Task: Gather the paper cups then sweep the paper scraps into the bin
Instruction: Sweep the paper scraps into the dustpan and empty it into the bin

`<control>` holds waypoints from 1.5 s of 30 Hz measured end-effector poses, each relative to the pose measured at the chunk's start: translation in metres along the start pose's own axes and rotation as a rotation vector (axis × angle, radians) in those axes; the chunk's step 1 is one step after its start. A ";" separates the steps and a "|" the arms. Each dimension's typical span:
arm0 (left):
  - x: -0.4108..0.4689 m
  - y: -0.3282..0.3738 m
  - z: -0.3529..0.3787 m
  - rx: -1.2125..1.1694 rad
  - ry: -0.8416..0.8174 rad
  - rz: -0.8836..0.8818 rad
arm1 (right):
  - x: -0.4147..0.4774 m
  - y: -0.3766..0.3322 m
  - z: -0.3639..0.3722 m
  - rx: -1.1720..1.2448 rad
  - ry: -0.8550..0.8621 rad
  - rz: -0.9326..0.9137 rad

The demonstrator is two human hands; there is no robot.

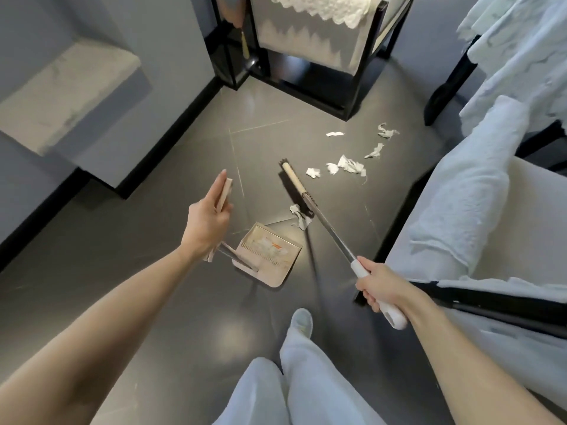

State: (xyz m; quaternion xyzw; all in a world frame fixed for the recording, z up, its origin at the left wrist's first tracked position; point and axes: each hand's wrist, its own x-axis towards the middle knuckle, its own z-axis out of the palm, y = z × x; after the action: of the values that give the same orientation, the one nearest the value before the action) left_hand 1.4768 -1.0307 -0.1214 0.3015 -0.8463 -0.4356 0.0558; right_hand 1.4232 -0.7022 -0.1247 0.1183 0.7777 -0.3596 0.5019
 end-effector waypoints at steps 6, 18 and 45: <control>0.028 0.016 0.006 -0.008 -0.043 0.027 | -0.003 -0.029 0.006 0.201 -0.225 0.175; 0.076 0.032 0.003 -0.066 -0.093 0.052 | -0.018 -0.110 -0.038 0.398 -0.139 0.079; 0.311 0.184 0.110 0.076 -0.167 0.153 | 0.219 -0.258 -0.353 0.205 0.327 0.114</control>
State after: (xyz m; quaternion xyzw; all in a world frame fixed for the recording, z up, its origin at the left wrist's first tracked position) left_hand 1.1005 -1.0462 -0.0991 0.2008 -0.8843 -0.4214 0.0067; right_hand 0.9346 -0.6862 -0.1166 0.2694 0.8002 -0.3837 0.3738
